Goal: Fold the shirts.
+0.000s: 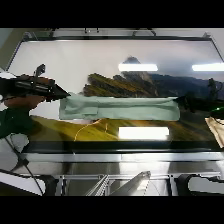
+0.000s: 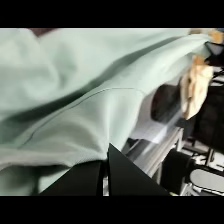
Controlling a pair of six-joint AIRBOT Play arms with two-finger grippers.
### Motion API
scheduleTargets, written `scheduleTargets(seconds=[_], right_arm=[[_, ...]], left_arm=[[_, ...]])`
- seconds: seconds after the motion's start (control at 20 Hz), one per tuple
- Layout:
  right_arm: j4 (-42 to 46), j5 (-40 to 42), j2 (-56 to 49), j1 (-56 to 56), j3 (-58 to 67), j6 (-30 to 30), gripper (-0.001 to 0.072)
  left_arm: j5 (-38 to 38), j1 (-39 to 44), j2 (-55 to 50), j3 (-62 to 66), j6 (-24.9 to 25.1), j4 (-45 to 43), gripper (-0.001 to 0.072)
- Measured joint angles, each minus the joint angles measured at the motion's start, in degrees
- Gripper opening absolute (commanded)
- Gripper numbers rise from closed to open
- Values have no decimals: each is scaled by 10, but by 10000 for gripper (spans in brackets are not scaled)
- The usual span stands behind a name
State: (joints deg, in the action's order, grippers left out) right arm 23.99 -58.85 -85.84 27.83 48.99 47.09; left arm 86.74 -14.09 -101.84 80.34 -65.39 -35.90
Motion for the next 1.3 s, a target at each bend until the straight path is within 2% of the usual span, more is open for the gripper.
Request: scheduleTargets(seconds=[0.25,0.3,0.35,0.4,0.45,0.5,0.55,0.6,0.65,0.8,0.85,1.05,1.3], right_arm=[[37,33,-44,-7,1,-12,21],[47,35,-47,-8,1,-13,22],[57,35,-49,-8,1,-13,70],[68,35,-50,-8,1,-13,197],[73,30,-50,-8,3,-14,265],[85,22,-49,-8,6,-14,267],[100,14,-48,-6,12,-14,334],[118,2,-45,-3,20,-14,476],[136,-11,-41,0,31,-12,512],[201,-33,-23,17,67,27,541],[216,-42,-16,22,76,40,653],[256,-62,4,44,93,76,661],[289,-68,-12,52,97,113,660]], left_arm=[[3,31,-97,105,-20,-50,8],[10,34,-108,121,-22,-54,36],[17,36,-114,134,-26,-56,182],[27,36,-120,147,-30,-59,248],[40,35,-123,159,-36,-60,248],[53,33,-126,172,-43,-62,248],[70,31,-127,186,-50,-63,248],[84,29,-129,200,-61,-64,248],[102,25,-129,215,-70,-64,248],[131,9,-113,245,-92,-66,248],[134,4,-102,245,-95,-66,248],[117,-7,-47,201,-96,-66,247],[61,26,12,97,-64,-65,244]])
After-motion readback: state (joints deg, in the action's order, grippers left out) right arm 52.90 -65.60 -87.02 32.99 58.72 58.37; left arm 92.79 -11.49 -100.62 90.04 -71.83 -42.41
